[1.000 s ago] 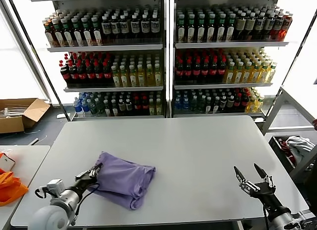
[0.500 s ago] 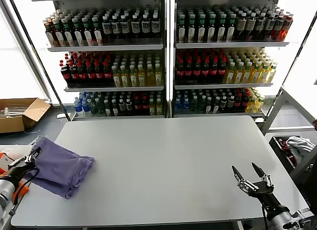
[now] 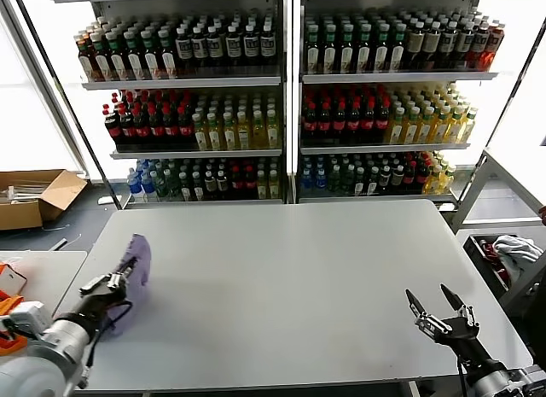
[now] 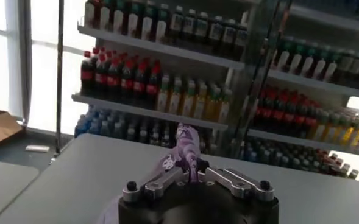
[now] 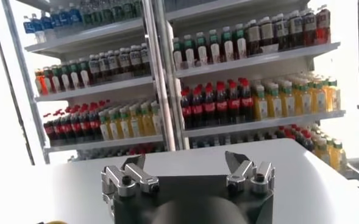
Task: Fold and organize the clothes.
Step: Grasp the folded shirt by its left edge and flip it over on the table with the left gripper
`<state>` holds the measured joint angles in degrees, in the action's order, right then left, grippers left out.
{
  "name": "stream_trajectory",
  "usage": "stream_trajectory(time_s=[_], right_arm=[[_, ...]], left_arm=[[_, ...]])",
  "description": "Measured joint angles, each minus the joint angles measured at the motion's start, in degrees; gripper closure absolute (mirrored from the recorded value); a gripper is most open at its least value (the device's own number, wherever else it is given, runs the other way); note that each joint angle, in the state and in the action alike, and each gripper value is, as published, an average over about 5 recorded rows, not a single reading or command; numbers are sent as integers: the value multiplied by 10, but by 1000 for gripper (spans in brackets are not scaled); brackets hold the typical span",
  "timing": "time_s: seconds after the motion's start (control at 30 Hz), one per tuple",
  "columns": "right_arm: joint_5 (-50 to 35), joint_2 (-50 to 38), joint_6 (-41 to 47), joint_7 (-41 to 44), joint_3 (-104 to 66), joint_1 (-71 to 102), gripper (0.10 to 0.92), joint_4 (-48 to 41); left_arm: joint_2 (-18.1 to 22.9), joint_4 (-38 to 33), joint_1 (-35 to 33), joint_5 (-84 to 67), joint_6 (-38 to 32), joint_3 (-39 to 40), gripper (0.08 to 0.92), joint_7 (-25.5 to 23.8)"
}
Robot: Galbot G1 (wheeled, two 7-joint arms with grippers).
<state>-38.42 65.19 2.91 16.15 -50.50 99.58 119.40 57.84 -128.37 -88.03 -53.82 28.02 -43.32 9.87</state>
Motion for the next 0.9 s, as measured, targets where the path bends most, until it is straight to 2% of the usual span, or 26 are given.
stream_trajectory(time_s=[0.2, 0.4, 0.73, 0.8, 0.9], right_arm=[[0, 4, 6, -2, -7, 10, 203, 10], [-1, 8, 13, -6, -13, 19, 203, 21], [-5, 12, 26, -14, -13, 22, 203, 41], [-6, 9, 31, -17, -11, 25, 203, 45], [-8, 2, 38, -25, 0, 30, 203, 52]], left_arm=[[19, -21, 17, 6, -27, 183, 879, 37], [43, 8, 76, 1, -54, 311, 879, 65], [99, 90, 194, -24, -108, 401, 879, 128], [105, 100, 207, -25, -117, 413, 863, 131], [105, 108, 217, -23, -129, 424, 797, 125]])
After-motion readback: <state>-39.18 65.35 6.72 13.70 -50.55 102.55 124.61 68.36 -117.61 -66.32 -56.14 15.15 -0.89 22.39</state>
